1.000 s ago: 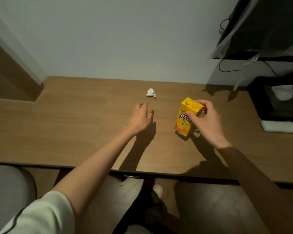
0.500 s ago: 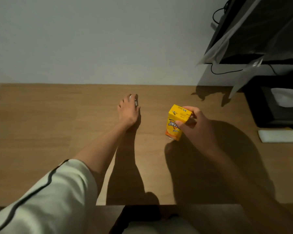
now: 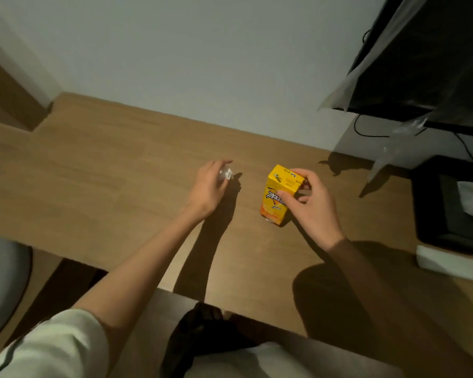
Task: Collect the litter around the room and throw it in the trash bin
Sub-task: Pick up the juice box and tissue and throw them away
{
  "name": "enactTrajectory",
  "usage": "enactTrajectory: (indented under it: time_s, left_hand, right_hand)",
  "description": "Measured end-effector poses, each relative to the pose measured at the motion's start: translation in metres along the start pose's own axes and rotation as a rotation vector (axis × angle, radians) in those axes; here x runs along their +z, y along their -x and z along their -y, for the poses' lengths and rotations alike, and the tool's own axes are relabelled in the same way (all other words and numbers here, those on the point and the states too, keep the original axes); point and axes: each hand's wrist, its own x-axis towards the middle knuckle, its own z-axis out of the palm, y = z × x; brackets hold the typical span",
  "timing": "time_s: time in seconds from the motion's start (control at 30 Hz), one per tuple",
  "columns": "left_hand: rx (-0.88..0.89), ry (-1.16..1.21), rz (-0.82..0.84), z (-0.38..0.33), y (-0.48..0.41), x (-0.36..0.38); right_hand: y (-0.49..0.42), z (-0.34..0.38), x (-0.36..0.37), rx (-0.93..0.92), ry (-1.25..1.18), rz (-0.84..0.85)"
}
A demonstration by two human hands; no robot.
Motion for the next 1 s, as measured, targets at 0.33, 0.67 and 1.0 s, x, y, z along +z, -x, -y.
enactTrajectory:
  time_s: [0.33, 0.67, 1.0]
  left_hand:
    - [-0.137, -0.044, -0.285, -0.082, 0.187, -0.055]
    - [-0.364, -0.082, -0.414, -0.077, 0.351, -0.084]
    - [-0.544, -0.006, -0.339, -0.001, 0.418, -0.050]
  right_hand:
    - [0.089, 0.021, -0.019, -0.182, -0.028, 0.226]
    - [0.197, 0.028, 0.039, -0.220, -0.111, 0.499]
    - [0.258, -0.037, 0.119, -0.119, 0.015, 0.596]
